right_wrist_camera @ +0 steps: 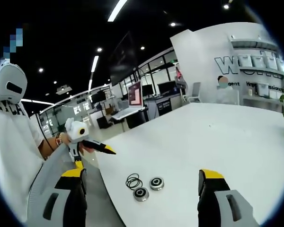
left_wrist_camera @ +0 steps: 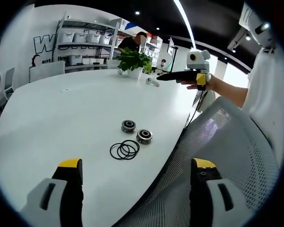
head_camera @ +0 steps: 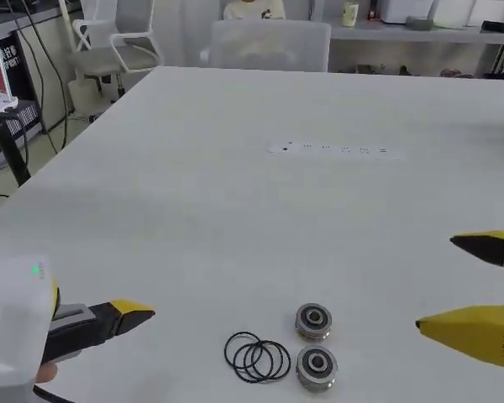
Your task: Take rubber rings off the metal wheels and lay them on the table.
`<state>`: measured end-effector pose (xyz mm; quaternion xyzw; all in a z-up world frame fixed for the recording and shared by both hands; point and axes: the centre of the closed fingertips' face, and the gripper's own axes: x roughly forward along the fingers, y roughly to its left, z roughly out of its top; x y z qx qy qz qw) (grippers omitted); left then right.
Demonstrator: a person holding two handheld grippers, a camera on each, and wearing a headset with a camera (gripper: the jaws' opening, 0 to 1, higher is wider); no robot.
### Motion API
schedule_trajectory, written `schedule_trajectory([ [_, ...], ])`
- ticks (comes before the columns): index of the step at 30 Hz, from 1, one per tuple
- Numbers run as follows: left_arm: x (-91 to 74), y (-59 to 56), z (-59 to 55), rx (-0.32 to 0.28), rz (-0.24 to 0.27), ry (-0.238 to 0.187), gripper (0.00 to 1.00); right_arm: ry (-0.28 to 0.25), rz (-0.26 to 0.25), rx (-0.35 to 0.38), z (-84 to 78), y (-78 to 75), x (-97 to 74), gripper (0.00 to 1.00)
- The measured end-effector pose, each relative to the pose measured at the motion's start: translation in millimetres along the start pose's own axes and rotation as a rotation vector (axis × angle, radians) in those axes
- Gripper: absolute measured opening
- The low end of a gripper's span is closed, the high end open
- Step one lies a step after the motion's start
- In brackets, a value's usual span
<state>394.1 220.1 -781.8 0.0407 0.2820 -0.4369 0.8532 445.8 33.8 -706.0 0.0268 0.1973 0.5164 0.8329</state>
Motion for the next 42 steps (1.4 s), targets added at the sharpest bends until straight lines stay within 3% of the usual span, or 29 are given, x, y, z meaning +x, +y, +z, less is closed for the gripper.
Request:
schedule_trajectory([
  [6, 0.0, 1.6, 0.3, -0.007, 0.007, -0.003, 0.94, -0.022, -0.026, 0.069, -17.0, -5.8, -8.5, 0.99],
  [9, -0.1, 2.8, 0.0, -0.007, 0.013, -0.002, 0.94, 0.012, -0.070, 0.067, -29.6, -12.6, -11.4, 0.99],
  [17, -0.6, 4.9, -0.1, -0.020, 0.025, -0.004, 0.95, 0.046, -0.119, 0.113, -55.9, -18.1, -15.9, 0.99],
  [24, -1.1, 8.4, -3.7, -0.024, 0.044, 0.014, 0.95, 0.073, -0.134, 0.135, -68.5, -16.7, -17.7, 0.99],
  [42, -2.9, 13.8, -4.2, -0.030, 0.075, 0.015, 0.95, 0.156, -0.159, 0.151, -94.7, -17.6, -21.0, 0.99],
])
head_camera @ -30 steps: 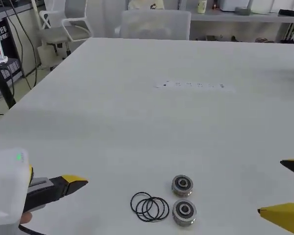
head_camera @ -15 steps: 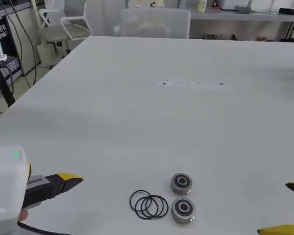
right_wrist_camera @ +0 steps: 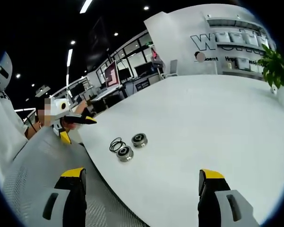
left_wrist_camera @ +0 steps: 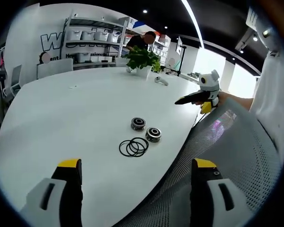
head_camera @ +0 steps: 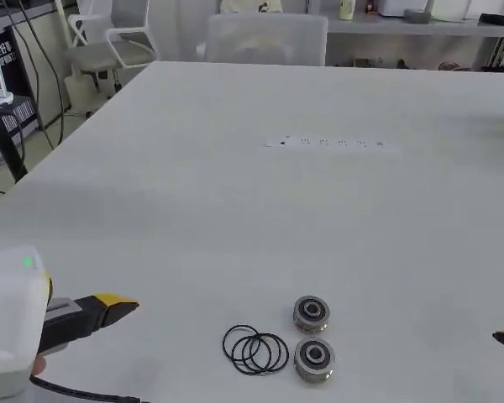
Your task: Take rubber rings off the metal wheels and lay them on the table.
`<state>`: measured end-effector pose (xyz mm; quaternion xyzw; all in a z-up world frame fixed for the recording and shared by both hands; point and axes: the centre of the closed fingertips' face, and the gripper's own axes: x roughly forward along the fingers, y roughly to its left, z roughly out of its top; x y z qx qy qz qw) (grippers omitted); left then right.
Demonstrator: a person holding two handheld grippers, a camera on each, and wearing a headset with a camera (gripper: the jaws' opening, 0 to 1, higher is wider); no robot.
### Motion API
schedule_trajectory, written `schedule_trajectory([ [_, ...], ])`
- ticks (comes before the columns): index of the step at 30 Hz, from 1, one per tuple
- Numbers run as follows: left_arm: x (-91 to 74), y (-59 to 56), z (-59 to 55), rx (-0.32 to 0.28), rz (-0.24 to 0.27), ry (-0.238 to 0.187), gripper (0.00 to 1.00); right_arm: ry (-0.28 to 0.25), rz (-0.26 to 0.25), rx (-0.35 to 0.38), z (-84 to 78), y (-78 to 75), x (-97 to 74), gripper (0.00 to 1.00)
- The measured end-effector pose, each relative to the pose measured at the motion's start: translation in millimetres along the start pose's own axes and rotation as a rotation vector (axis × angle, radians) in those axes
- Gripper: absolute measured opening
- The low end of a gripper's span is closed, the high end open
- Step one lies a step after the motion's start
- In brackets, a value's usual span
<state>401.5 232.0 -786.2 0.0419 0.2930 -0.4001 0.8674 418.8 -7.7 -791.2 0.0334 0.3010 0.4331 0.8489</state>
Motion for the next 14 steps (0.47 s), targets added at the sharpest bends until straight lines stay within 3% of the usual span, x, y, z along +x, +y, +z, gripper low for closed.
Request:
schedule_trajectory([
  [14, 0.1, 0.6, -2.7, 0.004, 0.006, 0.015, 0.94, 0.004, -0.001, 0.013, -4.4, 2.2, 2.3, 0.99],
])
